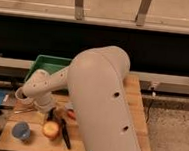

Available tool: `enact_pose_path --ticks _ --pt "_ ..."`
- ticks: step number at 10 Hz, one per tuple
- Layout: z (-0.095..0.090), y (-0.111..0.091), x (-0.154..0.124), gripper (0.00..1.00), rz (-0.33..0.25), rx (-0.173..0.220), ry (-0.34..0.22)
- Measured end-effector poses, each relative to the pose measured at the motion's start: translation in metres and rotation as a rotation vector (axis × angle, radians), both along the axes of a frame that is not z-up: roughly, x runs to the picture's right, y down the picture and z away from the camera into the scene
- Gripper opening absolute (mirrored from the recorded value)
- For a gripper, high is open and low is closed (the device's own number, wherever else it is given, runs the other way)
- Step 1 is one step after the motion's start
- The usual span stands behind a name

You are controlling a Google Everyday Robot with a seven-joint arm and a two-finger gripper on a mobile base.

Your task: Place brush in tray

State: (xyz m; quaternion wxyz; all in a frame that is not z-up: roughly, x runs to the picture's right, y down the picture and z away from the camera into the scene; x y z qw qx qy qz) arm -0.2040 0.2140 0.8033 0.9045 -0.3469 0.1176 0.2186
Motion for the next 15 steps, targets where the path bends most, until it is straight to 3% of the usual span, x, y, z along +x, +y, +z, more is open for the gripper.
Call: enact_pose_path --ticks 2,5,9,10,15 --pt "0.007 0.005 0.006 0.75 -0.004 -0.004 0.032" --pt "0.009 0.007 0.009 0.46 -0.006 0.000 0.041" --pt "0.000 0.006 0.016 0.06 0.059 0.018 0.007" --pt "-0.003 0.003 0.017 0.01 0.072 0.030 -0.006" --pt "-0.025 -0.019 0.008 0.00 0.114 0.087 -0.078"
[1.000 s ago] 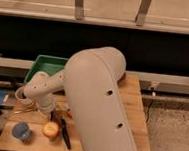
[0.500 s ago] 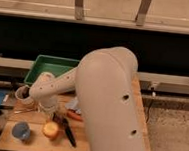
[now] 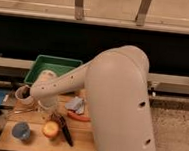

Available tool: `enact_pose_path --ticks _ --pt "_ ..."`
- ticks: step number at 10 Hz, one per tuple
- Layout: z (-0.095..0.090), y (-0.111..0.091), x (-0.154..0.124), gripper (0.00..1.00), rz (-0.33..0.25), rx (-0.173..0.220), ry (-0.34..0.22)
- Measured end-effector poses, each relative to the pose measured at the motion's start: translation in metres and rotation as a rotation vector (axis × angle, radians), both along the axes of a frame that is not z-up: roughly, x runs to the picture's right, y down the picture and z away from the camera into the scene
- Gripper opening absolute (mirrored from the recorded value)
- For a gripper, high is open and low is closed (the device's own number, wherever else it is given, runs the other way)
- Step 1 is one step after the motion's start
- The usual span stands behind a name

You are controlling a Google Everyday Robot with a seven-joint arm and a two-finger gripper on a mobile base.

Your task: Place brush in tray

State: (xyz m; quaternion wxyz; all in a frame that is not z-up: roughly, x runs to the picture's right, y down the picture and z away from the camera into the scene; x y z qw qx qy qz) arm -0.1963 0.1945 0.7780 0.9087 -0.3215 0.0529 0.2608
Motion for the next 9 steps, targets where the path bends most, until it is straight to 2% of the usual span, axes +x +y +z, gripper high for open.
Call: enact_pose_path --ticks 3,5,6,8,9 --pt "-0.028 -0.041 0.000 0.00 0.015 0.086 -0.026" --pt "-0.045 -0.078 0.008 0.00 0.038 0.157 -0.023" --pt "-0.047 -0.101 0.018 0.00 0.065 0.190 -0.015" --pt "-0.044 -0.135 0.036 0.00 0.116 0.227 -0.011" --pt "-0.046 -0.156 0.046 0.00 0.159 0.246 -0.008"
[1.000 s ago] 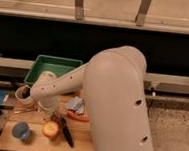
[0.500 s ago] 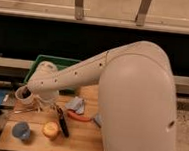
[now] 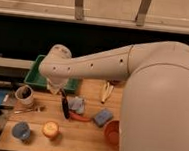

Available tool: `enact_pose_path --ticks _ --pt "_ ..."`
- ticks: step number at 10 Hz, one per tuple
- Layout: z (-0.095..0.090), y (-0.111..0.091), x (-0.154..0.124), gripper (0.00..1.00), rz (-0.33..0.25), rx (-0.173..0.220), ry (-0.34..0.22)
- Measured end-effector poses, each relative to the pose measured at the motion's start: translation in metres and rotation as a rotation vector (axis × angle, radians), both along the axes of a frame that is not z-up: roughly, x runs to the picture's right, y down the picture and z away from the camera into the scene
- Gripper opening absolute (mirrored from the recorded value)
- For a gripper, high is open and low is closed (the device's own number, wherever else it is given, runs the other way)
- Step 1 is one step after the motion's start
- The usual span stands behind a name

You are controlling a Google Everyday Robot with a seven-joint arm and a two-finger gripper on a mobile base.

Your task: Place brush in tray

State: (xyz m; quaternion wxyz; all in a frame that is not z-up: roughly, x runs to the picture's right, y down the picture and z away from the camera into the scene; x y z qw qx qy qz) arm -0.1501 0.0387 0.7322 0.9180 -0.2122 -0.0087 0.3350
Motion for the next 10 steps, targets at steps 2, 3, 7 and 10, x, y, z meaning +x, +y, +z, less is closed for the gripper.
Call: enact_pose_path --ticks 2,3,7,10 --pt "-0.011 -0.032 0.011 0.00 0.048 0.040 0.008" --pt "-0.019 -0.050 0.013 0.00 0.070 0.067 0.009" --pt "-0.016 -0.103 0.034 0.00 0.185 0.125 -0.049" --pt "0.013 -0.138 0.027 0.00 0.236 0.108 -0.105"
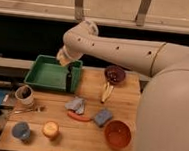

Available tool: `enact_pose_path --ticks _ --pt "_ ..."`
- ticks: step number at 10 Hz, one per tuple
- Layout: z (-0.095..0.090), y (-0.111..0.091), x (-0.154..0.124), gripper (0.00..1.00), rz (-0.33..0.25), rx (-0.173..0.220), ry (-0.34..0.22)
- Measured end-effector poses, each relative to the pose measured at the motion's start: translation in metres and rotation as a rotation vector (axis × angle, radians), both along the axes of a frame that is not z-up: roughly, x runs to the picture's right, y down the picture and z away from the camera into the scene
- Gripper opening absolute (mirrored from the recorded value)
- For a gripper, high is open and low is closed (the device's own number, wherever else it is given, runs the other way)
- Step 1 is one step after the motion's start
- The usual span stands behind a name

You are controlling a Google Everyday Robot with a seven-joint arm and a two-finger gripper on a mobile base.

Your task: Place brush in tray

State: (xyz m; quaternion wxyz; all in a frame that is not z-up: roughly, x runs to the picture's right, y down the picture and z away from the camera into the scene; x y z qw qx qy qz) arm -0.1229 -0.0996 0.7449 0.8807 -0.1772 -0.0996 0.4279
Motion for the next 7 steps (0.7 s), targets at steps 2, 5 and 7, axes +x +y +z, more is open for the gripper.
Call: enact_pose_path --ticks 2,5,7 --pt "0.016 -0.015 -0.016 0.00 0.009 -0.013 -0.035" --pt "0.041 -0.026 -0.020 0.00 0.038 0.001 -0.067" --pt "0.049 -0.026 -0.017 0.02 0.058 0.026 -0.082"
